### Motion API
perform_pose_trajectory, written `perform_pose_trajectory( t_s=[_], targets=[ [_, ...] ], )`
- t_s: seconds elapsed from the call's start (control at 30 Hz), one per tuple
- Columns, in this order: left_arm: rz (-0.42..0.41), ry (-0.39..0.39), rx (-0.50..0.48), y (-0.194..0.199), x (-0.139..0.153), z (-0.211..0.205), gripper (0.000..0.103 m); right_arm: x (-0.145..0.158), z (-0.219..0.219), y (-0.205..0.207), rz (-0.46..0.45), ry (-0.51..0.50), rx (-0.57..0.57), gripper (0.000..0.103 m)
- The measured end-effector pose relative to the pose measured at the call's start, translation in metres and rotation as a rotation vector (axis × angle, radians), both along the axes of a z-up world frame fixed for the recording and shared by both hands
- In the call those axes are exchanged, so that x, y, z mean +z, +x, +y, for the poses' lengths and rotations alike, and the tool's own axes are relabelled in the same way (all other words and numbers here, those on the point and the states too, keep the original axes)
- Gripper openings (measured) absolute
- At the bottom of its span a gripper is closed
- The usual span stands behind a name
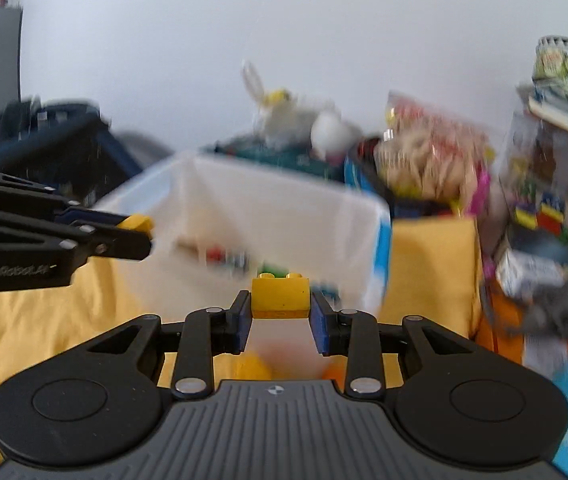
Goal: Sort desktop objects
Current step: 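Carry both yellow bricks over the white bin and open both grippers, then grasp the square yellow brick beside the bin with the left gripper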
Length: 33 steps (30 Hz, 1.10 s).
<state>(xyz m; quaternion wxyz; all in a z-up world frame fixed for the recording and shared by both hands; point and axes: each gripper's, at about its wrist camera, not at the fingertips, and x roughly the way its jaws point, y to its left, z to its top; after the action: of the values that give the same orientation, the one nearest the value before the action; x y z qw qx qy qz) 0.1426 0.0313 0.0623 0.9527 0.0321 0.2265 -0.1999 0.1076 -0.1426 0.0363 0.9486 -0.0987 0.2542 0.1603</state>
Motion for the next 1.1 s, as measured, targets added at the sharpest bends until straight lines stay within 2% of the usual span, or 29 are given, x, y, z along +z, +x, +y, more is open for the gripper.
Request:
perform_pose_trajectory(
  t_s=[0.07,0.1,0.13,0.17,0.2,0.27,0.33,0.43,0.5,0.63,0.83,1.03,1.1],
  targets=[
    [-0.028,0.042,0.018,0.019,0.006,-0.008,0.019,0.008,0.008,0.017,-0.025,-0.006,0.003,0.034],
    [-0.015,0.063,0.019,0.03,0.003,-0.01,0.02,0.008,0.01,0.023,-0.022,-0.013,-0.002,0.035],
    [0.01,0.091,0.026,0.042,-0.003,-0.014,0.023,0.006,0.014,0.031,-0.015,-0.015,-0.011,0.037],
    [0.035,0.11,0.047,0.049,-0.009,-0.016,0.034,0.002,0.016,0.035,-0.003,-0.024,-0.022,0.041],
    [0.053,0.111,0.058,0.051,-0.014,-0.016,0.037,-0.003,0.019,0.036,0.009,-0.039,-0.028,0.044],
    [0.036,0.094,0.026,0.039,-0.022,-0.016,0.042,-0.012,0.018,0.032,0.018,-0.044,-0.023,0.044],
    [-0.006,0.111,0.027,0.021,-0.026,-0.015,0.049,-0.018,0.009,0.021,0.024,-0.016,-0.026,0.043],
    [0.03,0.072,0.016,0.0,-0.032,-0.014,0.064,-0.024,-0.002,0.006,0.028,-0.007,-0.03,0.042],
    [0.063,0.05,0.002,-0.01,-0.037,-0.015,0.064,-0.027,-0.008,-0.001,0.03,-0.023,-0.038,0.042],
    [0.104,0.058,-0.037,-0.02,-0.053,-0.027,0.064,-0.037,-0.024,-0.003,0.082,-0.002,-0.074,0.042],
    [0.208,0.059,-0.069,-0.008,-0.087,-0.051,0.064,-0.061,-0.041,-0.014,0.154,-0.006,-0.121,0.042],
    [0.278,0.174,-0.071,0.03,-0.133,-0.087,0.064,-0.075,-0.056,-0.028,0.197,0.005,-0.157,0.042],
    [0.287,0.197,-0.076,0.039,-0.144,-0.092,0.059,-0.078,-0.059,-0.029,0.207,0.011,-0.165,0.042]
  ],
)
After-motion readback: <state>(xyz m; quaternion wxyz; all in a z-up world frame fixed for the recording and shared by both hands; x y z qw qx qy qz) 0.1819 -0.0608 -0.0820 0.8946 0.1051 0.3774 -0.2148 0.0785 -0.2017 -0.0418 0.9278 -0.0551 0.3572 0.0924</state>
